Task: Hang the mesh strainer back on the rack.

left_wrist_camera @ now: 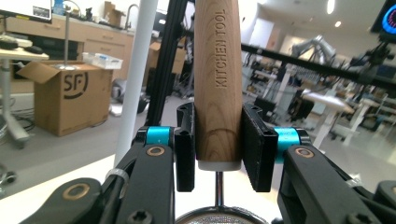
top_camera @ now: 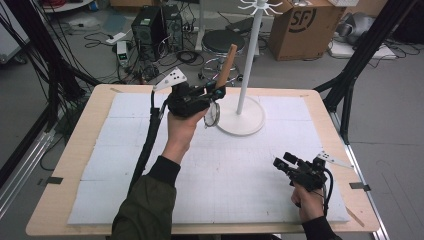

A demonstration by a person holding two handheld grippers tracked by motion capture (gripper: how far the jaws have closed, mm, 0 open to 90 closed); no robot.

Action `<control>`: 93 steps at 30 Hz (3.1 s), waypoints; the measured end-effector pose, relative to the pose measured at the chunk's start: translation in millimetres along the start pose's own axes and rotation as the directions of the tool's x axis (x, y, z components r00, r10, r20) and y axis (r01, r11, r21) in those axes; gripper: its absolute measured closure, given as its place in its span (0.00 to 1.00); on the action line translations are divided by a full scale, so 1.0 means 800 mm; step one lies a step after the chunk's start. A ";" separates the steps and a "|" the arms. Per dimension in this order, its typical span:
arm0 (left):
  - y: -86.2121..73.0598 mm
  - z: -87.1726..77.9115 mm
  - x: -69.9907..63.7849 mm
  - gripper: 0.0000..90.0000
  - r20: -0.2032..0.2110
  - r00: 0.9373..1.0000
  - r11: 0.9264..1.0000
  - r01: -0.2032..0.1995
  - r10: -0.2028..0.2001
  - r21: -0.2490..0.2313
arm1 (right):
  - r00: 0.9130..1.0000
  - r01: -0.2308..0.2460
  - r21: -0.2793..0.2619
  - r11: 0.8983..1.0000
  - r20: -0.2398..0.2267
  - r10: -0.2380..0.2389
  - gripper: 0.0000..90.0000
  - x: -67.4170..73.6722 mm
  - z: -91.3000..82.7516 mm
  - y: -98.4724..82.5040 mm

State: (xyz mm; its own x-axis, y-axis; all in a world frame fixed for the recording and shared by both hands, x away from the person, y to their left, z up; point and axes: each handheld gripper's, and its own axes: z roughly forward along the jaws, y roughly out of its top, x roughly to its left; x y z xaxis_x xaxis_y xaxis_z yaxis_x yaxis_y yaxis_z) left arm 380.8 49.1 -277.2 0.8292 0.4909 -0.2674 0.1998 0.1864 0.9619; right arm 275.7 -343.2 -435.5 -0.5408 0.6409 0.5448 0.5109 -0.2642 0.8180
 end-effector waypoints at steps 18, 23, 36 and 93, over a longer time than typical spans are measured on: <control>0.047 0.055 -0.002 0.77 0.002 1.000 0.998 -0.004 0.004 -0.056 | 0.995 -0.073 -0.029 0.997 -0.069 0.071 0.19 -0.015 0.001 0.007; 0.058 0.065 0.000 0.77 -0.016 0.999 0.998 -0.029 0.028 -0.052 | 0.994 -0.081 -0.037 0.996 -0.075 0.078 0.19 -0.018 0.000 0.009; 0.068 0.079 0.007 0.77 -0.065 0.997 0.998 -0.051 0.049 -0.033 | 0.994 -0.085 -0.052 0.995 -0.070 0.081 0.19 -0.022 -0.002 0.012; 0.023 0.087 0.045 0.33 -0.050 0.999 1.000 -0.006 0.005 -0.005 | 0.996 -0.082 -0.059 0.995 -0.030 0.081 0.19 -0.026 -0.008 0.011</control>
State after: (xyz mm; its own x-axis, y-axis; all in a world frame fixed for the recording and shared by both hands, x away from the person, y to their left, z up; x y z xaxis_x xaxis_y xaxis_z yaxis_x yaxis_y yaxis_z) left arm 450.9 10.9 -265.6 0.8028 0.5342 -0.2647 0.1928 0.1875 0.9631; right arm 287.0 -363.8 -438.4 -0.5174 0.5957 0.6143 0.5138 -0.3578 0.7797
